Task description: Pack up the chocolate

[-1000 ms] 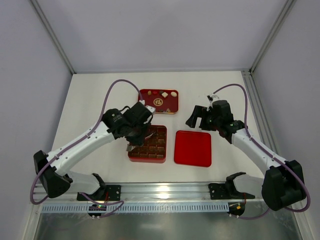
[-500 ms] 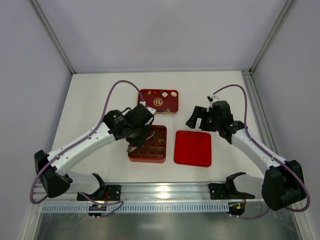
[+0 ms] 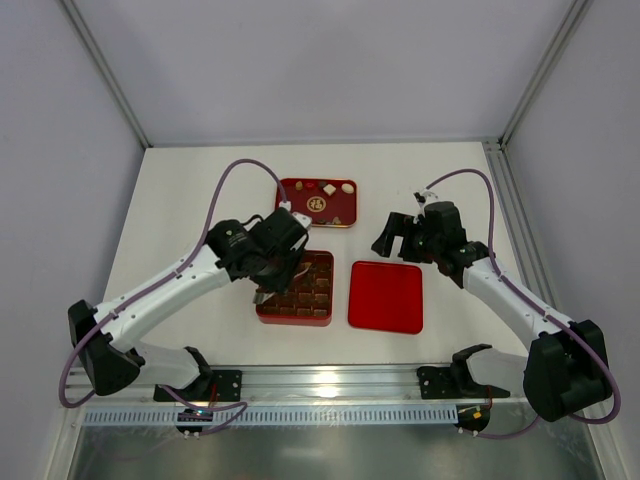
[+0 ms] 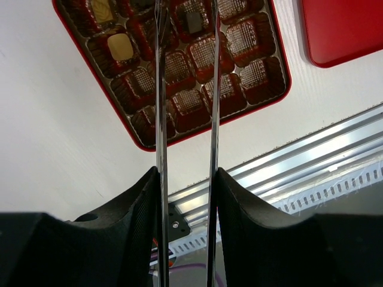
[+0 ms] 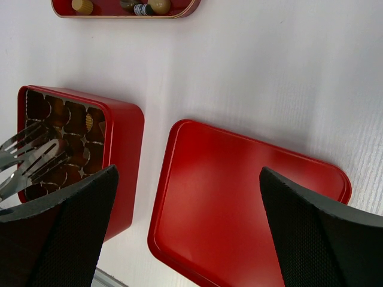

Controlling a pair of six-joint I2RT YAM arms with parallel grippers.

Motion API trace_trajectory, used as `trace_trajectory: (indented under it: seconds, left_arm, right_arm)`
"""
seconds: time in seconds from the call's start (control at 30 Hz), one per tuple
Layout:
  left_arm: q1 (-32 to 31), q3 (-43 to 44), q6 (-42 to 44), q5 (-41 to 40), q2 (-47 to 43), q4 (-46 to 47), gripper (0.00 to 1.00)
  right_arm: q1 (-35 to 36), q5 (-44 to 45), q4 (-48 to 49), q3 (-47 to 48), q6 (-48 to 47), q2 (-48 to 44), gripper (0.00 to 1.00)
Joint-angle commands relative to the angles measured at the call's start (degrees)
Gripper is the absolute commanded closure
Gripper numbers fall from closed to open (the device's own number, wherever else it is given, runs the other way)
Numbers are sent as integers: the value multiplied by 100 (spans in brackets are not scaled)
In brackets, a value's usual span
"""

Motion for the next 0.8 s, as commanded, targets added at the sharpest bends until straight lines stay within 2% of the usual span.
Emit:
trace_trajectory:
  seconds: [0.0,0.1,0.2,0.3,0.33,0.5,0.77]
  left_arm:
    - [-35,504,-85,-408,-165,-23,58]
    - [35,978,-59,-882,-87,-128,57]
    - [596,1356,55,-815,63,-94,58]
    - [1527,1577,319,-648,405,327,57]
    - [2034,1734,345,-517,571,459,57]
    - [3258,2165,565,-428,1775,1443,57]
    - [4412,2245,741,-208,3261,2429,59]
  right_arm:
    - [24,50,213,12,43,-58,0]
    - [24,6,204,30,8,-75,0]
    - [24,-64,204,74,-35,-31,0]
    - [24,-152,204,127,-97,30,0]
    - [24,-204,204,136,-106,48,0]
    - [33,-380,108,390,-307,284,0]
    - [24,-486,73,496,-334,382,0]
